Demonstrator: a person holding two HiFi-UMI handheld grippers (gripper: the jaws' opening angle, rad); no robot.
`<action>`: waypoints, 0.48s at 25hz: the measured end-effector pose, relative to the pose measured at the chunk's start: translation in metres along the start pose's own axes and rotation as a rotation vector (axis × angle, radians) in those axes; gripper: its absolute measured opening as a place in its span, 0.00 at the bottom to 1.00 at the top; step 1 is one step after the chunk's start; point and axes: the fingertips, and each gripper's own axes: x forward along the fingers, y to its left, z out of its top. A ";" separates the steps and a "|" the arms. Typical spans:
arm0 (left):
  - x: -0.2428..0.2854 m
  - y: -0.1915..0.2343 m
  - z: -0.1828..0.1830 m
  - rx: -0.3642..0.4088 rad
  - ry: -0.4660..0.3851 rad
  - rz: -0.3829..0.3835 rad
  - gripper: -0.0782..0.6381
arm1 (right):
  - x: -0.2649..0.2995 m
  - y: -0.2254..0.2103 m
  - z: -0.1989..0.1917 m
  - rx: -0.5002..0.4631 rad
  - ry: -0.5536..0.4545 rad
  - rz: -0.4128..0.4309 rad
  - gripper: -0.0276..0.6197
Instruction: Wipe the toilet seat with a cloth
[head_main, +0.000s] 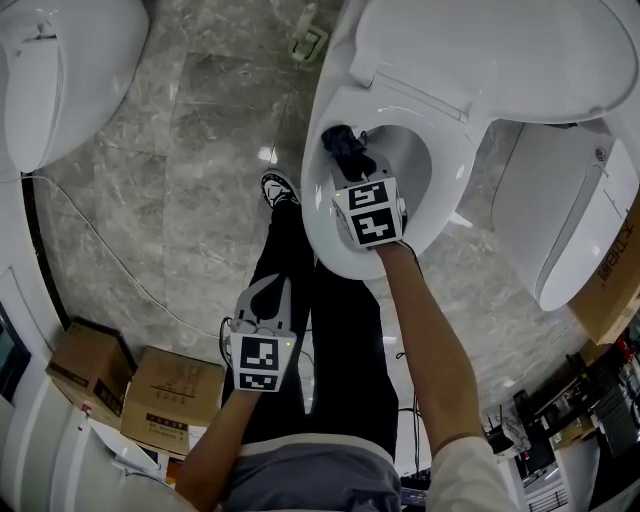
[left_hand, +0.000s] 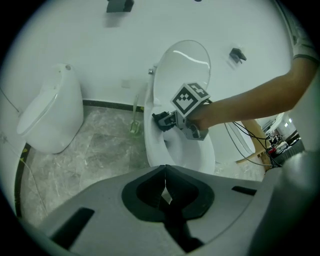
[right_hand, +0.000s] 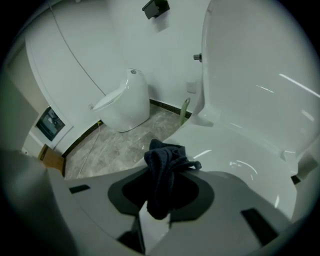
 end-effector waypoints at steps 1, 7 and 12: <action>-0.001 -0.001 -0.001 0.011 -0.001 0.002 0.12 | -0.001 0.005 -0.004 -0.005 0.005 0.021 0.17; -0.002 -0.012 -0.005 0.029 -0.006 0.008 0.12 | -0.009 0.034 -0.026 -0.079 0.033 0.088 0.17; -0.004 -0.023 -0.007 0.038 -0.018 0.012 0.12 | -0.019 0.054 -0.051 -0.067 0.040 0.123 0.17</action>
